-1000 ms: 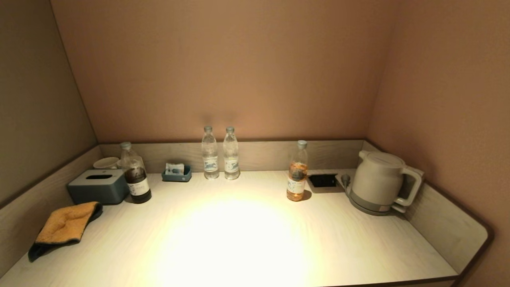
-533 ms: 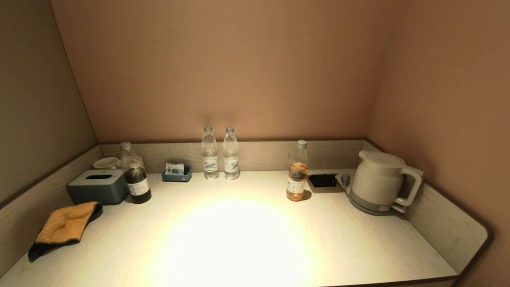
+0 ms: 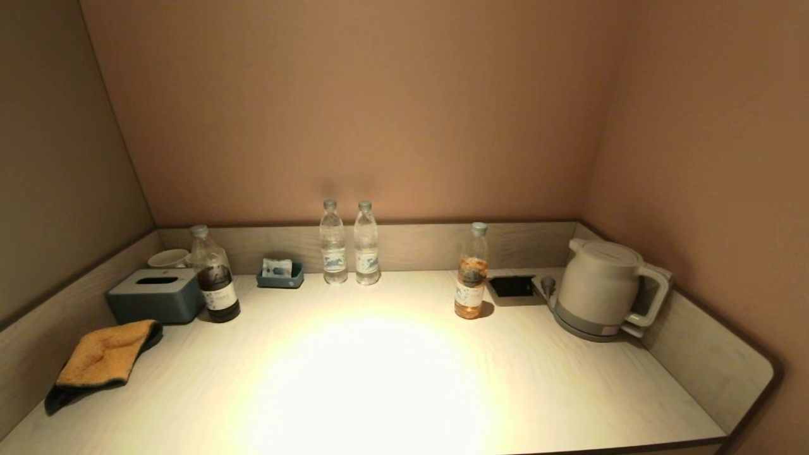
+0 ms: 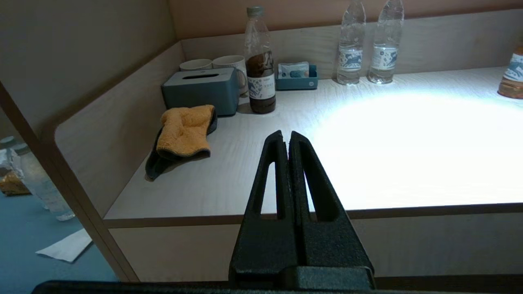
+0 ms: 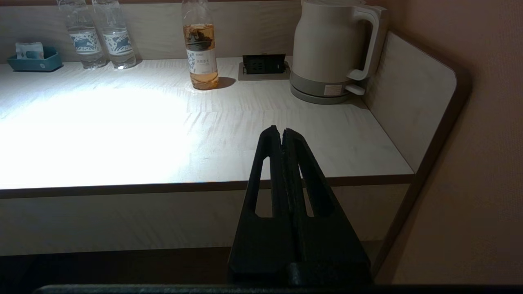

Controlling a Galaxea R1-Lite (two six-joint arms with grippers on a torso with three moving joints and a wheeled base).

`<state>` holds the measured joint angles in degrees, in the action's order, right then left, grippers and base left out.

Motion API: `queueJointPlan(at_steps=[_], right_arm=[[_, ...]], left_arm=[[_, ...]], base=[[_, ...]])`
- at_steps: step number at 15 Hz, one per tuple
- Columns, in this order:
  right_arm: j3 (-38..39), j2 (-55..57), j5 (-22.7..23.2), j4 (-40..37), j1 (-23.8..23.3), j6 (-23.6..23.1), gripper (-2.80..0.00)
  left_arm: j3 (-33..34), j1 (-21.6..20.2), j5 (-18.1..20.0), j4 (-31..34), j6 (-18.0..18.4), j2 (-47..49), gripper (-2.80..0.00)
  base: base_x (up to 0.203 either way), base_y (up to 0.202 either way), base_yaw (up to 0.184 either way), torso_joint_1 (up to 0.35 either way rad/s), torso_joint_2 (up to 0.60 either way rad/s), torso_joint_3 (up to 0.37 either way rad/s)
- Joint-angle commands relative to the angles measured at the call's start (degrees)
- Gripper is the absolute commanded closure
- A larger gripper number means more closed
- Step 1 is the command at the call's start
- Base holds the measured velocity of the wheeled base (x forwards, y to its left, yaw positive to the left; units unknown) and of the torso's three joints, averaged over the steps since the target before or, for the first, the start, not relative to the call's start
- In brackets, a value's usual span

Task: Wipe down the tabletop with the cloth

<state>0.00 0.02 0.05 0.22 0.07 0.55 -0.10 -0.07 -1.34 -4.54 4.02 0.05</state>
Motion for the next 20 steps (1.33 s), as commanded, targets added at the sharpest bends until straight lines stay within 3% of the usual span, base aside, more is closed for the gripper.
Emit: queueJointPlan(at_steps=[1, 6, 20], right_arm=[[0.0, 0.0, 0.0, 0.0, 0.0, 0.0, 0.0], [0.0, 0.0, 0.0, 0.0, 0.0, 0.0, 0.0], [0.0, 0.0, 0.0, 0.0, 0.0, 0.0, 0.0]], left_arm=[[0.0, 0.1, 0.1, 1.0, -0.2, 0.0, 0.0], [0.0, 0.0, 0.9, 5.2, -0.8, 0.0, 0.0], [0.1, 0.0, 0.8, 5.2, -2.1, 0.0, 0.0]], base=[[0.0, 0.0, 0.0, 0.0, 0.0, 0.0], [0.0, 0.0, 0.0, 0.0, 0.0, 0.0], [0.0, 0.0, 0.0, 0.0, 0.0, 0.0]])
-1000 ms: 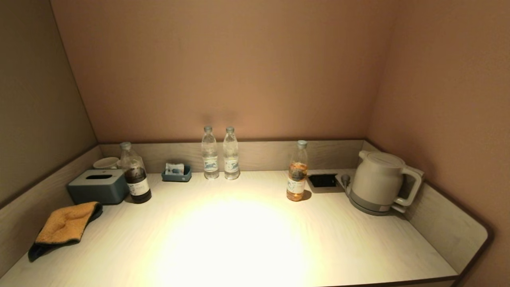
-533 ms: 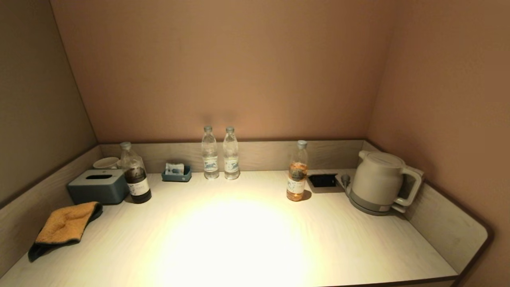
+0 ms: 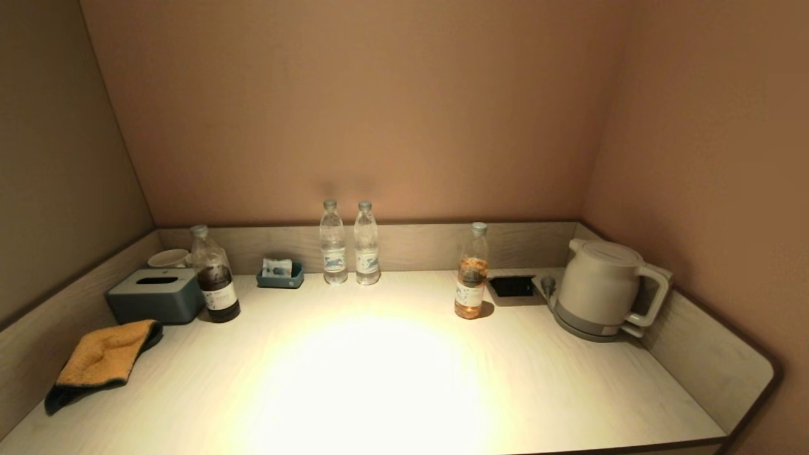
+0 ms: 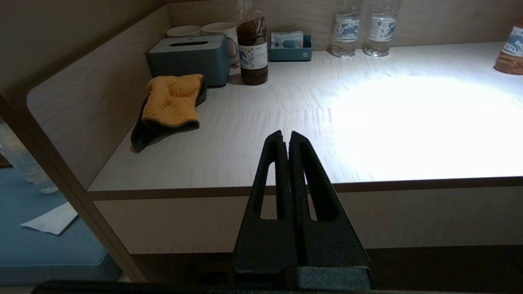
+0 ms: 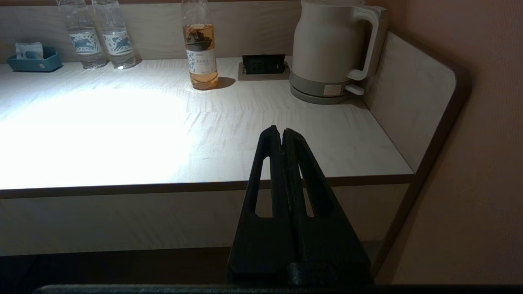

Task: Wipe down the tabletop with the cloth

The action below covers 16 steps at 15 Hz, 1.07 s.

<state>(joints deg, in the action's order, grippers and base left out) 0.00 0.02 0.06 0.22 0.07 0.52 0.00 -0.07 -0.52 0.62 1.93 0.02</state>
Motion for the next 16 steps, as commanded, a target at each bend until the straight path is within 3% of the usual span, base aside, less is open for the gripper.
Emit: queueJointPlan(at_steps=[1, 16], right_arm=[[0.0, 0.0, 0.0, 0.0, 0.0, 0.0, 0.0], [0.0, 0.0, 0.0, 0.0, 0.0, 0.0, 0.0]], left_arm=[[0.0, 0.0, 0.0, 0.0, 0.0, 0.0, 0.0], [0.0, 0.0, 0.0, 0.0, 0.0, 0.0, 0.0]], base=[[0.0, 0.0, 0.0, 0.0, 0.0, 0.0], [0.0, 0.0, 0.0, 0.0, 0.0, 0.0]])
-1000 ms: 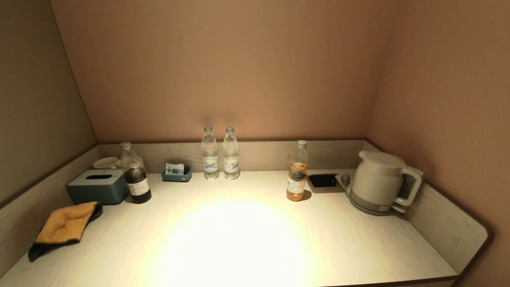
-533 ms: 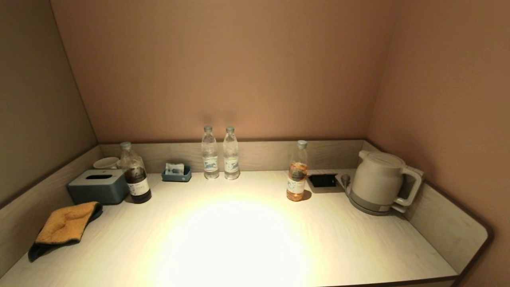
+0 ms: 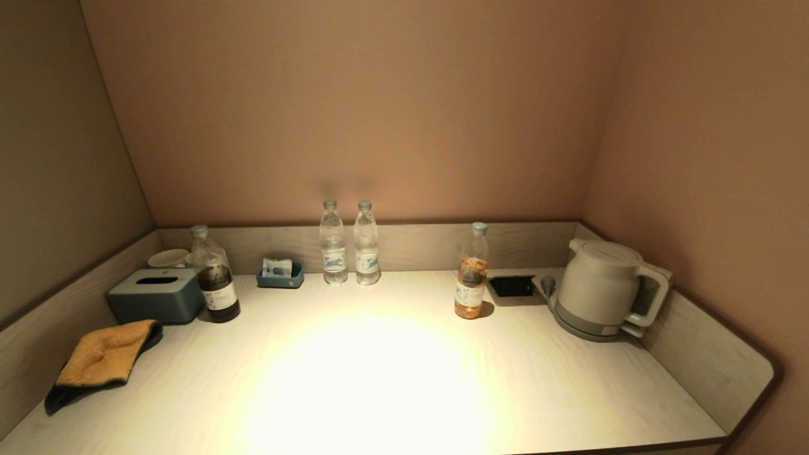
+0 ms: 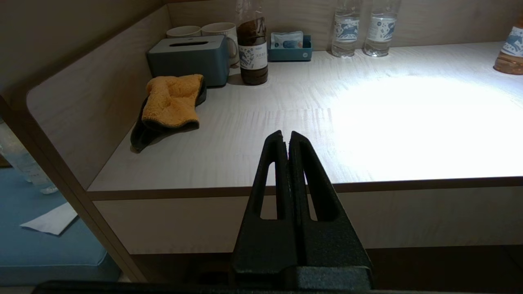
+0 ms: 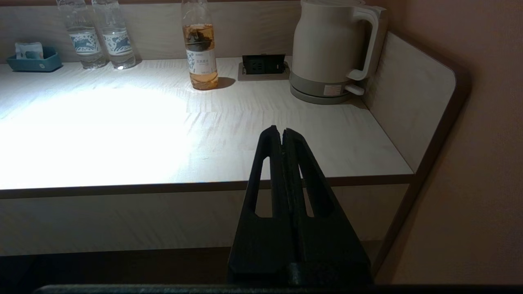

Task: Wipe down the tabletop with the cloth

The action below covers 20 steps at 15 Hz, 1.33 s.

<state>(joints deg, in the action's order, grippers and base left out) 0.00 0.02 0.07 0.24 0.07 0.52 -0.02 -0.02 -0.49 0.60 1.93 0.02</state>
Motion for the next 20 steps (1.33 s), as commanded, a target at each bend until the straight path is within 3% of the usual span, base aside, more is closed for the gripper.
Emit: queueJointPlan(at_steps=[1, 20], right_arm=[[0.0, 0.0, 0.0, 0.0, 0.0, 0.0, 0.0], [0.0, 0.1, 0.0, 0.0, 0.1, 0.2, 0.0]], left_arm=[[0.0, -0.1, 0.0, 0.0, 0.0, 0.0, 0.0], [0.0, -0.1, 0.0, 0.0, 0.0, 0.0, 0.0]], base=[[0.0, 0.0, 0.0, 0.0, 0.0, 0.0], [0.0, 0.0, 0.0, 0.0, 0.0, 0.0]])
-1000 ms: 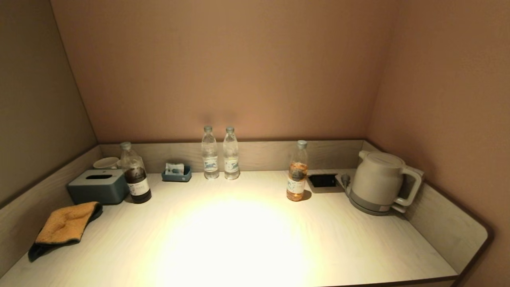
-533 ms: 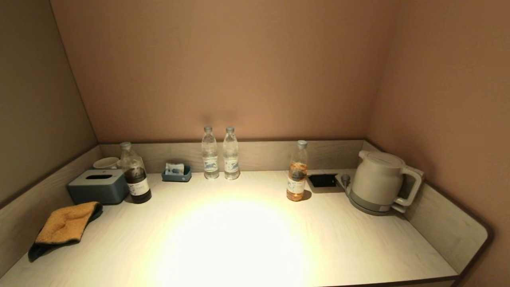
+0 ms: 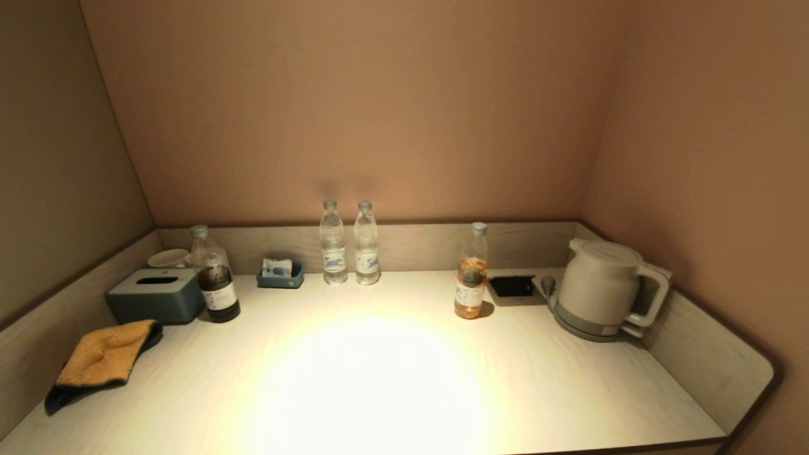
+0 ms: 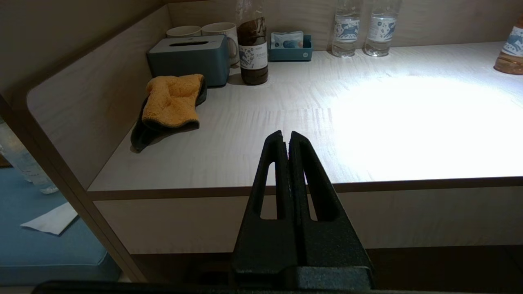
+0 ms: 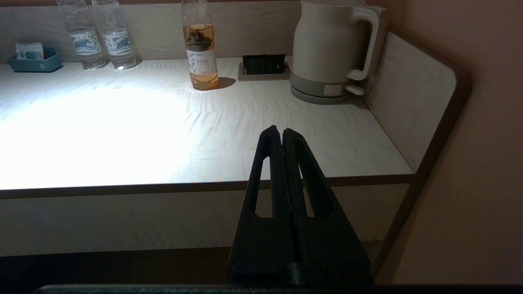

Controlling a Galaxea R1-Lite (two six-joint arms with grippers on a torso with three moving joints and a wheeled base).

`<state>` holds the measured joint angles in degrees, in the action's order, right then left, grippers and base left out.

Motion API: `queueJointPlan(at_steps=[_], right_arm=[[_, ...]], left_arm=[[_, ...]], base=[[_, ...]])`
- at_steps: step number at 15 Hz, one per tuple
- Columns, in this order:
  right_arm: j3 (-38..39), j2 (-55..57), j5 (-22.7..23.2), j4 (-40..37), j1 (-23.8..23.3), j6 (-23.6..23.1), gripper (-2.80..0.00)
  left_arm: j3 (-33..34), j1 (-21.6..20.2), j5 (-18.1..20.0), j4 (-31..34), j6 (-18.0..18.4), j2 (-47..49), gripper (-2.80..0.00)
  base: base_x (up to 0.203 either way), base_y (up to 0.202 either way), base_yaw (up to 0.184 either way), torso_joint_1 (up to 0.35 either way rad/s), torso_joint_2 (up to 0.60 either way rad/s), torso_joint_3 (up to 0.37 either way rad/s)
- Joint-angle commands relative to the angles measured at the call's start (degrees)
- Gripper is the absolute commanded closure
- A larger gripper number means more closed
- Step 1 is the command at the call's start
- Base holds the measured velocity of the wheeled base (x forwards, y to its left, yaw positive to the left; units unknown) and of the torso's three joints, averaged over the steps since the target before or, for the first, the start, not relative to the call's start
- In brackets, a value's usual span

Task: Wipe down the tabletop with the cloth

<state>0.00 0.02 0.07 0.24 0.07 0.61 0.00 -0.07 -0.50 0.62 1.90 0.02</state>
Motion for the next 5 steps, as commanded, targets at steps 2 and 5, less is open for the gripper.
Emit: queueJointPlan(at_steps=[2, 5], right_arm=[[0.0, 0.1, 0.0, 0.0, 0.0, 0.1, 0.0], [0.0, 0.0, 0.0, 0.0, 0.0, 0.0, 0.0]], left_arm=[[0.0, 0.0, 0.0, 0.0, 0.0, 0.0, 0.0], [0.0, 0.1, 0.0, 0.0, 0.0, 0.0, 0.0]], base=[[0.0, 0.0, 0.0, 0.0, 0.0, 0.0], [0.0, 0.0, 0.0, 0.0, 0.0, 0.0]])
